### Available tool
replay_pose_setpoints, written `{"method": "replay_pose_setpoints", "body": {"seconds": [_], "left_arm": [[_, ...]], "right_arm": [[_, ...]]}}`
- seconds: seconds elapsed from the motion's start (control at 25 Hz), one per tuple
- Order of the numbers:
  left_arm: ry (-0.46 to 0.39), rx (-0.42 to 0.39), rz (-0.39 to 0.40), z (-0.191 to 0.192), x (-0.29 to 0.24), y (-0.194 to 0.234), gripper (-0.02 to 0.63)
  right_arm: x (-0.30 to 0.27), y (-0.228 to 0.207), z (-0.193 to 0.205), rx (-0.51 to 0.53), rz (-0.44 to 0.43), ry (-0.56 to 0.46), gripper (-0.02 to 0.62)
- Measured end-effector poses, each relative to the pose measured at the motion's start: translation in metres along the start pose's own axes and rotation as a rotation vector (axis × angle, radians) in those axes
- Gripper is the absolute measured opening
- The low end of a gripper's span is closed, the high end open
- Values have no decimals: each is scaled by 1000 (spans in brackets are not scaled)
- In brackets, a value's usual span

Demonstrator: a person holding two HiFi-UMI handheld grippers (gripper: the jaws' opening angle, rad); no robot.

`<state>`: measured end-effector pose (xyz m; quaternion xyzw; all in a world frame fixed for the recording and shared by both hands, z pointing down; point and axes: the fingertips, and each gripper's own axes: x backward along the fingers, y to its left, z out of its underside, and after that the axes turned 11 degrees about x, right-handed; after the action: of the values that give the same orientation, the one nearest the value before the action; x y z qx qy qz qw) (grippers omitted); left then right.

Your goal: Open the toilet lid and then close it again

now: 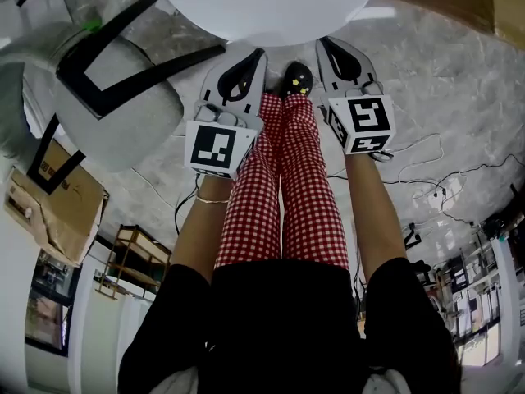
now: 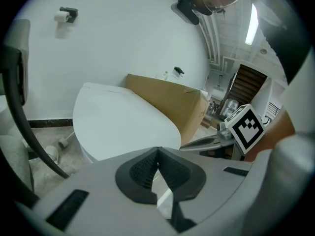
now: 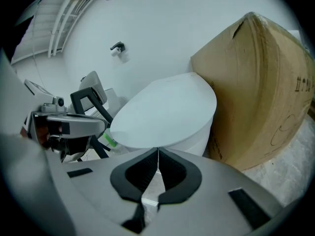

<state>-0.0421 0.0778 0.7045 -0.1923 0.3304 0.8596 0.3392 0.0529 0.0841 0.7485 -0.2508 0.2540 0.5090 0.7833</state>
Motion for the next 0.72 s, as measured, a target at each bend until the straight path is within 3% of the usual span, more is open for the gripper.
{"method": "replay_pose_setpoints", "body": {"seconds": [0.72], "left_arm": [[21, 12, 5, 8, 12, -1, 3]], "right_arm": [[9, 0, -12, 34, 22, 14, 20]]}}
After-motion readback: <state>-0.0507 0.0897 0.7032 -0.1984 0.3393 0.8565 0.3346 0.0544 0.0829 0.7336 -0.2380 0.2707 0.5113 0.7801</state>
